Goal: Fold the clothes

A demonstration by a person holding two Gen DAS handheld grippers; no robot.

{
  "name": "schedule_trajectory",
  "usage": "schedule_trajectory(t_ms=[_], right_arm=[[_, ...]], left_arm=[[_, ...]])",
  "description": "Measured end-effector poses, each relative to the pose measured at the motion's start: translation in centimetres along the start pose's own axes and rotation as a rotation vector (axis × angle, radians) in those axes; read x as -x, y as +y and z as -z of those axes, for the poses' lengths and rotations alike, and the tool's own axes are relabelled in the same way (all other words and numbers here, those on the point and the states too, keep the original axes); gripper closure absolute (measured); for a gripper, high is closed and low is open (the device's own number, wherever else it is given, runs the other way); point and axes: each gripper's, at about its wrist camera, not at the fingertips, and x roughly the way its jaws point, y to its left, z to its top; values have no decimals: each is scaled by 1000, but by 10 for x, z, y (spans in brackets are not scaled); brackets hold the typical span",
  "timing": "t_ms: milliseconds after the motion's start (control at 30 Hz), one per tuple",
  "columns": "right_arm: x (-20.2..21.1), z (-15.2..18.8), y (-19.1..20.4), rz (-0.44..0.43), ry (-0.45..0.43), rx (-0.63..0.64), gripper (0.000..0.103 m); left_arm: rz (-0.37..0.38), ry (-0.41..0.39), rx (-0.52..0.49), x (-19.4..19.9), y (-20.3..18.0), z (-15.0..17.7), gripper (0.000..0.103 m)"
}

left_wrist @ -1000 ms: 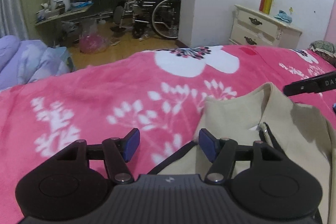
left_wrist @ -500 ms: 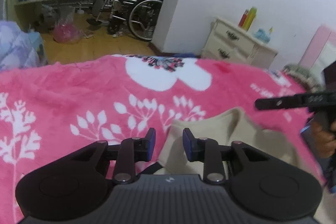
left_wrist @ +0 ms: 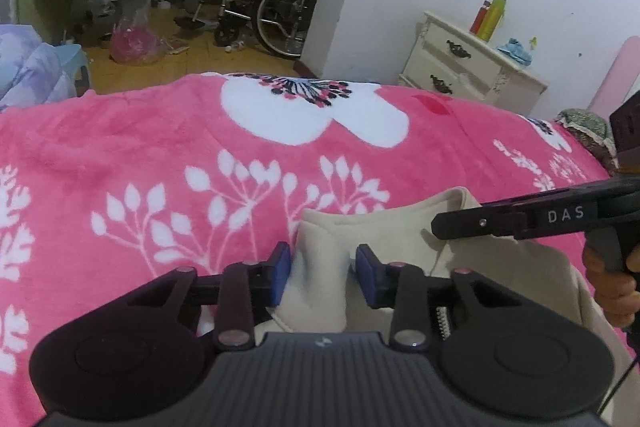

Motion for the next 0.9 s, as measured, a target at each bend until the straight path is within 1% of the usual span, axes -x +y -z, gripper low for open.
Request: schedule_trajectory(t_ms=[33, 67, 100, 167, 267, 433, 600, 767, 900], right_arm=[[0, 0, 2, 10, 0, 8, 80], [1, 1, 5, 20, -1, 16, 83], [2, 1, 7, 28, -5, 24, 87], [6, 3, 10, 36, -15, 22, 91], [12, 5, 8, 33, -46, 3, 94], [31, 8, 14, 21, -95, -28, 95], [54, 11, 23, 5, -138, -34, 95], [80, 16, 34, -10, -174, -35, 95], [102, 21, 52, -18, -196, -26, 95]], left_arm=[[-8, 1, 6, -1, 0, 0, 79], [-17, 0, 8, -1, -1, 0, 83], [-27, -1, 7, -1, -2, 0, 83], [-46, -5, 5, 0, -4, 0, 90], [-57, -26, 14, 5, -6, 2, 94], [-40, -70, 57, 23, -6, -1, 95], [0, -101, 93, 47, -7, -2, 95], [27, -124, 82, 77, -14, -1, 95], [60, -142, 74, 107, -22, 2, 95]])
